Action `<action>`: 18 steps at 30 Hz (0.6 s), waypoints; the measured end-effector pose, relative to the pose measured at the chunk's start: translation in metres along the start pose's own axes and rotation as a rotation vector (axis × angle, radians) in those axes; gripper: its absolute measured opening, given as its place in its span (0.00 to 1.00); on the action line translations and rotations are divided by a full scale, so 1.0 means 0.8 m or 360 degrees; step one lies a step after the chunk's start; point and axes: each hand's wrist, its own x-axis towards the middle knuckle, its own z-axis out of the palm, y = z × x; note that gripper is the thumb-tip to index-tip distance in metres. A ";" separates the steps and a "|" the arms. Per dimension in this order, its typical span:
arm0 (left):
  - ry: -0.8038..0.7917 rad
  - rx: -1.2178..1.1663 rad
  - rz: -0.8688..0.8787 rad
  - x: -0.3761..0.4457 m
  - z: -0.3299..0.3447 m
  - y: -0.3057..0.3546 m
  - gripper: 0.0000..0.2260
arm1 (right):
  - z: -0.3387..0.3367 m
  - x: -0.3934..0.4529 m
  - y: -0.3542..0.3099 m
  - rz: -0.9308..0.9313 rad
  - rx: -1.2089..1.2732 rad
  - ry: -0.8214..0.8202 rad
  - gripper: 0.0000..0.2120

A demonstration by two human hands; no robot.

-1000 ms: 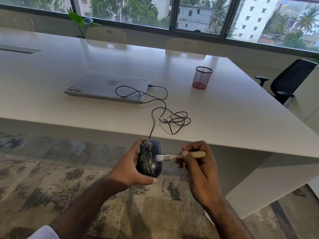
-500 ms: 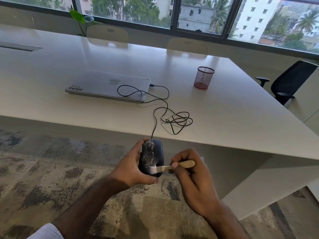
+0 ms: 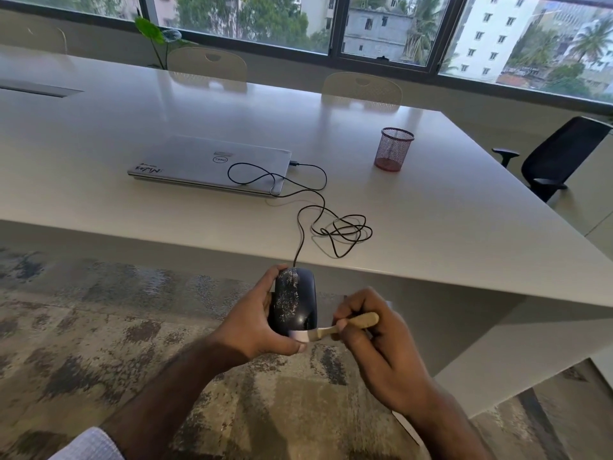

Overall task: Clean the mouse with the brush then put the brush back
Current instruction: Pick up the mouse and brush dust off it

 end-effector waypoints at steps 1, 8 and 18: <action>0.0000 -0.0008 -0.0001 -0.001 0.000 0.000 0.50 | -0.005 0.001 0.000 -0.0009 -0.0021 0.0044 0.02; -0.0006 -0.0068 -0.0005 -0.003 -0.001 0.003 0.49 | -0.007 -0.001 -0.002 0.0006 0.0092 0.0069 0.02; 0.0001 -0.0121 -0.0049 -0.007 -0.002 0.006 0.50 | -0.019 0.000 -0.004 0.0026 0.0172 0.0228 0.03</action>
